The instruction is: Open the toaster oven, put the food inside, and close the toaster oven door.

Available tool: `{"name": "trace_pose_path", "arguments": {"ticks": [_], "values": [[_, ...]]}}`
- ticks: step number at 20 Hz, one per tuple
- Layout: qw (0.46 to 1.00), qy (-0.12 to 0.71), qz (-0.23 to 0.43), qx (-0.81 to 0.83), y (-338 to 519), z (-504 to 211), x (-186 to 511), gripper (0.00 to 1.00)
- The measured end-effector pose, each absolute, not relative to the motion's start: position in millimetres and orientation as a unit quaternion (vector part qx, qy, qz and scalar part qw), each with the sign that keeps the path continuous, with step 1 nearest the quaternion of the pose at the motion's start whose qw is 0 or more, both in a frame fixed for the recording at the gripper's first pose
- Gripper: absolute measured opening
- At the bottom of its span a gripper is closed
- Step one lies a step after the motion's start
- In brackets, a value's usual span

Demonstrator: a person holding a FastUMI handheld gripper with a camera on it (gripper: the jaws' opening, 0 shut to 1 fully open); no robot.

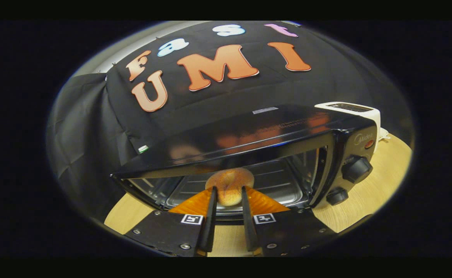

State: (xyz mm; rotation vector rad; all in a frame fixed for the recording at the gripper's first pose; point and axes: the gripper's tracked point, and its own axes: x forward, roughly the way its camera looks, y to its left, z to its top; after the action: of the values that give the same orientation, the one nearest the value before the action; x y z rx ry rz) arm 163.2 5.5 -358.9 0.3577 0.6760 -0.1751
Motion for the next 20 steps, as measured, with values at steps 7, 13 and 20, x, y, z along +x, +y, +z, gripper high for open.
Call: {"name": "trace_pose_path", "arguments": {"ticks": [7, 13, 20], "values": [[0.932, 0.334, -0.073, 0.122, 7, -355, 152, 0.65], [0.944, 0.322, -0.042, 0.059, 16, -314, 107, 0.86], [0.934, 0.351, 0.007, 0.073, 46, -305, 34, 0.90]]}}
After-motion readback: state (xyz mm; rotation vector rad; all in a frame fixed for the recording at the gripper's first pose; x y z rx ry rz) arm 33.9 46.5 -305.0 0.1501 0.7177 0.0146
